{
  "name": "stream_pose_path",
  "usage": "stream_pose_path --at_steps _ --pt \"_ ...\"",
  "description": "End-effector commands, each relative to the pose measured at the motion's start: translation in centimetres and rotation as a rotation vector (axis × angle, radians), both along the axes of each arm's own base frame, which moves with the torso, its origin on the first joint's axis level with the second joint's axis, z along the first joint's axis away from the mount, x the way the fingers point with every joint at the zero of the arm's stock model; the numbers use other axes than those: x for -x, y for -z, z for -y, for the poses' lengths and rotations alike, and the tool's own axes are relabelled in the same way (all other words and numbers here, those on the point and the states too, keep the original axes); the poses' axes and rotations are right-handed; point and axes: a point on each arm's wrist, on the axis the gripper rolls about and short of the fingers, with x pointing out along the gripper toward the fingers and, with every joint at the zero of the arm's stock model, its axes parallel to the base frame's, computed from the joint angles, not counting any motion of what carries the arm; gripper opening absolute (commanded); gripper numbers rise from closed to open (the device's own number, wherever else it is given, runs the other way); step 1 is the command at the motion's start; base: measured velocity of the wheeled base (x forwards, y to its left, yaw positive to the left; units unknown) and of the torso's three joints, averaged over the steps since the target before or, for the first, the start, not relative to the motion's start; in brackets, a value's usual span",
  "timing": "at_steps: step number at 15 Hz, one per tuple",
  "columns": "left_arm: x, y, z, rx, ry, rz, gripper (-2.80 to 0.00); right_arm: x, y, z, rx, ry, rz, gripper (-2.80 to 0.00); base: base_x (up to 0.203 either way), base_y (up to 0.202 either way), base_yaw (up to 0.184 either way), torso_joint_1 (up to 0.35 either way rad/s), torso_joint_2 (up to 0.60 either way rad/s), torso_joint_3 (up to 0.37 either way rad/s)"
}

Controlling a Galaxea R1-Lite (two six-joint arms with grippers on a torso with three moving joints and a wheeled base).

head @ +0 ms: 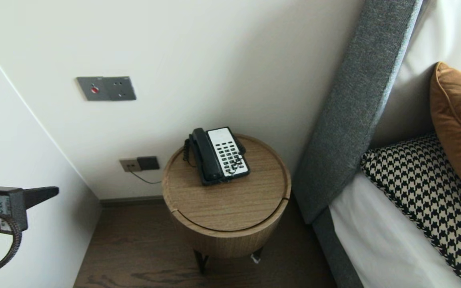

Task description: Open the nightstand drawer

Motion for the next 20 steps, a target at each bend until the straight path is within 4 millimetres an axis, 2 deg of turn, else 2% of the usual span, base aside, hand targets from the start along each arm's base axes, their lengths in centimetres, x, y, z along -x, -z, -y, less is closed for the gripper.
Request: stream_pose_path --at_steps 1,7,10,15,20 --pt "-2.1 1.2 0.8 -0.007 0.044 -0.085 -2.80 0.0 0.0 0.0 0.000 -0.001 0.001 -2.80 0.000 0.000 0.000 0.000 0.00 0.000" --pt "-4.2 3.0 4.3 -0.008 0.198 -0.205 -2.80 0.0 0.0 0.0 0.000 0.000 0.000 -2.80 0.000 0.000 0.000 0.000 0.00 0.000" --pt "-4.5 4.1 5.8 -0.004 0.252 -0.266 -2.80 0.0 0.0 0.0 0.000 0.000 0.000 -2.80 0.000 0.000 0.000 0.000 0.00 0.000" --pt "-6.2 5.3 7.0 0.014 0.315 -0.336 -2.80 0.0 0.0 0.0 0.000 0.000 0.000 -2.80 0.000 0.000 0.000 0.000 0.00 0.000" --pt "-8.1 6.6 9.4 0.011 0.386 -0.384 -2.80 0.0 0.0 0.0 0.000 0.000 0.000 -2.80 0.000 0.000 0.000 0.000 0.00 0.000"
